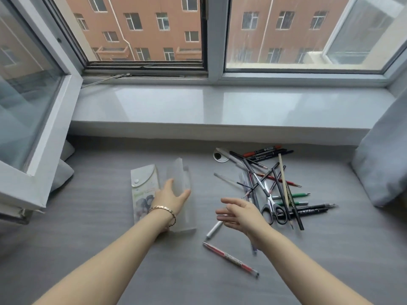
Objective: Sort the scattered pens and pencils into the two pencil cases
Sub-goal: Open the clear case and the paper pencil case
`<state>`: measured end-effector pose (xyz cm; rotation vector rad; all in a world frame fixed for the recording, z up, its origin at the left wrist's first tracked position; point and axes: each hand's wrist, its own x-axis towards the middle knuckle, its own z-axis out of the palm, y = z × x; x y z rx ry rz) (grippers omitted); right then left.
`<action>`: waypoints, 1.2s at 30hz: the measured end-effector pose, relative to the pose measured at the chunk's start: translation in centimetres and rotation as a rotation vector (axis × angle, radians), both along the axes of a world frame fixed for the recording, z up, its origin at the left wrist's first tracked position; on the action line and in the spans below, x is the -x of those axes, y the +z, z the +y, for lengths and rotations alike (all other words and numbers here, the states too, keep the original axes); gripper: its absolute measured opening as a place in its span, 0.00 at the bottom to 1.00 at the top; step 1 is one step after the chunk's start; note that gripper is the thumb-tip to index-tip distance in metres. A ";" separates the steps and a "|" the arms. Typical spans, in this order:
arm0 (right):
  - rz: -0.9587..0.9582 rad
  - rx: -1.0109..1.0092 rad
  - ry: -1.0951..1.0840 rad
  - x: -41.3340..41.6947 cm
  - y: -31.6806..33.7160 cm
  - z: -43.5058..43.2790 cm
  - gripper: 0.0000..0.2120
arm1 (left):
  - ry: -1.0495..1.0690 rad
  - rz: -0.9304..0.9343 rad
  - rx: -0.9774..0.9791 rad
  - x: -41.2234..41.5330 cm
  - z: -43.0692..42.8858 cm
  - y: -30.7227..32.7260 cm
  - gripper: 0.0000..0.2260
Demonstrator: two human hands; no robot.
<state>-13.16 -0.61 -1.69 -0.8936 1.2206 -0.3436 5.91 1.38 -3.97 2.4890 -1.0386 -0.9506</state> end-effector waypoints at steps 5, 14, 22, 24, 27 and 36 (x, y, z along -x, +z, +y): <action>0.063 0.032 -0.043 1.9 0.2 0.3 0.10 | 0.063 -0.393 0.027 -1.2 -0.3 -0.1 0.25; 0.166 0.206 0.043 3.5 0.3 1.4 0.10 | 0.369 -0.264 -0.096 -4.8 1.0 -0.5 0.34; 0.288 0.719 0.114 4.2 2.6 0.2 0.39 | -0.567 -0.328 0.360 4.3 2.4 6.3 0.41; 0.363 0.760 0.227 4.7 2.5 0.6 0.41 | -0.789 -0.413 0.398 6.0 3.0 6.1 0.39; 0.521 0.761 0.335 5.9 1.6 1.2 0.38 | -0.971 -0.420 0.314 7.2 3.2 5.9 0.41; 0.624 0.700 -0.230 11.3 0.3 -1.5 0.15 | -1.033 -0.441 0.333 3.7 3.1 4.4 0.39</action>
